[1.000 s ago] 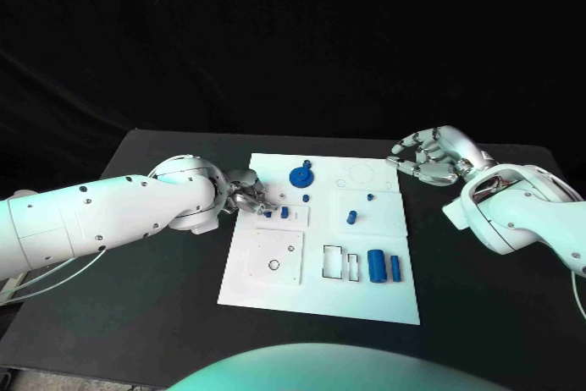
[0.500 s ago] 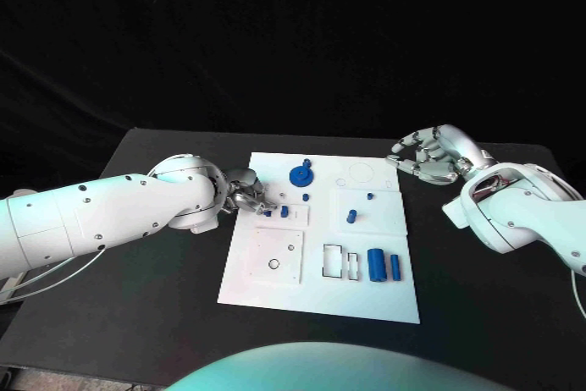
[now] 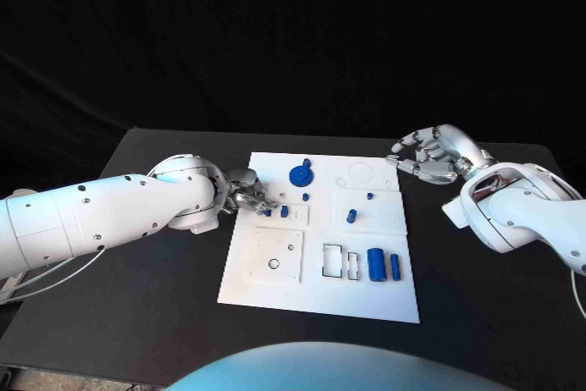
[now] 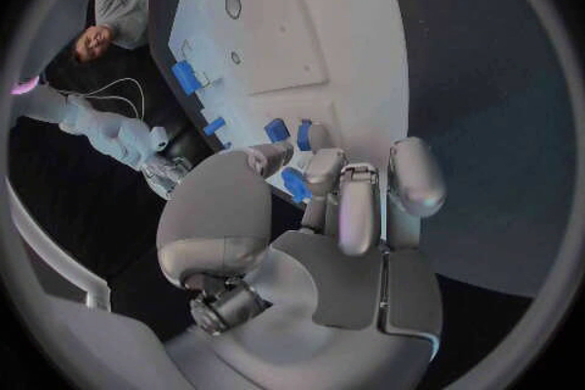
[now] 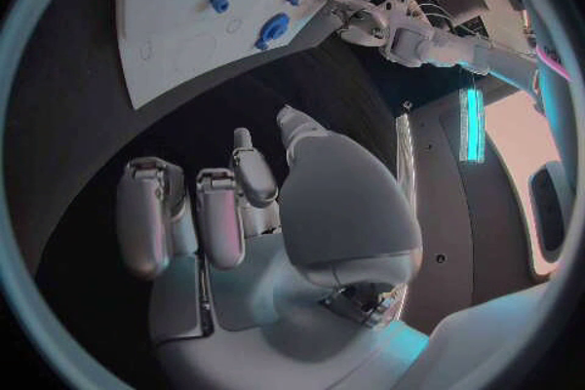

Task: Assemble the parts on the task board

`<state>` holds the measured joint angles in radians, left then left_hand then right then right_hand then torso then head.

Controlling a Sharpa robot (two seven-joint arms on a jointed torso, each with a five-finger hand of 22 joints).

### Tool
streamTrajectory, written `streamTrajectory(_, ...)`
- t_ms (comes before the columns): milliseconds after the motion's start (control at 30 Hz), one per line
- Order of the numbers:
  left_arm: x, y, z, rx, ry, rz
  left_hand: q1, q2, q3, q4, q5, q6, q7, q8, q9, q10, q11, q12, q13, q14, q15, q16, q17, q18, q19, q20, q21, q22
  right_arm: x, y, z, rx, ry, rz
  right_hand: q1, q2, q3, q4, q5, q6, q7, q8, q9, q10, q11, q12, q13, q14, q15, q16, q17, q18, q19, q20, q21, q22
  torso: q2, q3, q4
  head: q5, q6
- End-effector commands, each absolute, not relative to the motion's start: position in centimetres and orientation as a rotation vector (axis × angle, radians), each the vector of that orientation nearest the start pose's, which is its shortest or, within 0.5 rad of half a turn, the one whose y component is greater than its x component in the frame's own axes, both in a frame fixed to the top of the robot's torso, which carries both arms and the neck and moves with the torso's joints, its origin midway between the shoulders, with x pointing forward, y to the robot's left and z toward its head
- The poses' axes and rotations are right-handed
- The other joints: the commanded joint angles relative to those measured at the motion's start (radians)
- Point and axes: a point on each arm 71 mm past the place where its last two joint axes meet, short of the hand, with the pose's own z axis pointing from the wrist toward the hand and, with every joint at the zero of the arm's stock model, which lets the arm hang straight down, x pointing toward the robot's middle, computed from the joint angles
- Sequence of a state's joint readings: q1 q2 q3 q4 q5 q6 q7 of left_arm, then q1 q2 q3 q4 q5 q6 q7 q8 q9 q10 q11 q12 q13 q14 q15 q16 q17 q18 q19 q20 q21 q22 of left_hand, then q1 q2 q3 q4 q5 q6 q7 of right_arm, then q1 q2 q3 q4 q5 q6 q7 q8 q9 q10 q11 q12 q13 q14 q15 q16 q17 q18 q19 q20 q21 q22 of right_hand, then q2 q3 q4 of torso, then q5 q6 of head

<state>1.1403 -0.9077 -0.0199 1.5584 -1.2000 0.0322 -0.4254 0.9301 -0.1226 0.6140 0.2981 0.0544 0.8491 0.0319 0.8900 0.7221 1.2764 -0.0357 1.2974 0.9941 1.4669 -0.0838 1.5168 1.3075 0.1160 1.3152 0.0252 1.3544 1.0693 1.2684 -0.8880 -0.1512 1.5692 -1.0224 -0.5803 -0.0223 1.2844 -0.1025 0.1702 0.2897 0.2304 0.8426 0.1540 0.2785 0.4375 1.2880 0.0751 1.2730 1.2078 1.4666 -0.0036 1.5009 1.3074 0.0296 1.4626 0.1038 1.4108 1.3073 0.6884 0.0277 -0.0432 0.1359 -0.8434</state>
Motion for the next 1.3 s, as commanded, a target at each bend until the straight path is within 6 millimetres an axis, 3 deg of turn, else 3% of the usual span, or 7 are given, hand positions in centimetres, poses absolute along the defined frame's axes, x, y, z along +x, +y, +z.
streamTrajectory(33, 46.24, 23.50, -23.48, -0.155, 2.211, -0.441, -0.010, 0.000, 0.005, -0.002, 0.000, 0.008, 0.000, -0.004, -0.001, 0.006, 0.002, 0.005, 0.001, 0.075, -0.005, 0.003, 0.154, -0.017, 0.004, -0.001, 0.000, 0.001, 47.88, -22.09, -17.82, 0.269, 1.561, 0.813, -0.010, 0.001, 0.008, 0.000, 0.004, 0.006, -0.001, 0.003, -0.001, 0.003, -0.004, 0.002, 0.001, 0.066, 0.002, -0.003, 0.104, 0.015, 0.003, 0.002, -0.003, 0.146, 0.000, 0.0007, -0.0004, 0.001, -0.002)
streamTrajectory(1300, 46.05, 23.36, -23.43, -0.148, 2.218, -0.445, -0.002, 0.014, 0.055, -0.005, 0.001, 0.009, -0.004, -0.003, 0.003, 0.011, -0.002, 0.007, 0.007, 0.076, -0.007, 0.003, 0.155, -0.017, 0.007, -0.003, 0.002, 0.005, 47.89, -22.10, -17.92, 0.270, 1.565, 0.811, -0.011, 0.002, 0.010, -0.001, 0.004, 0.006, -0.001, 0.004, -0.002, 0.004, -0.005, 0.003, 0.001, 0.066, 0.002, -0.003, 0.105, 0.015, 0.004, 0.001, -0.002, 0.147, 0.000, 0.0006, -0.0001, -0.001, -0.007)
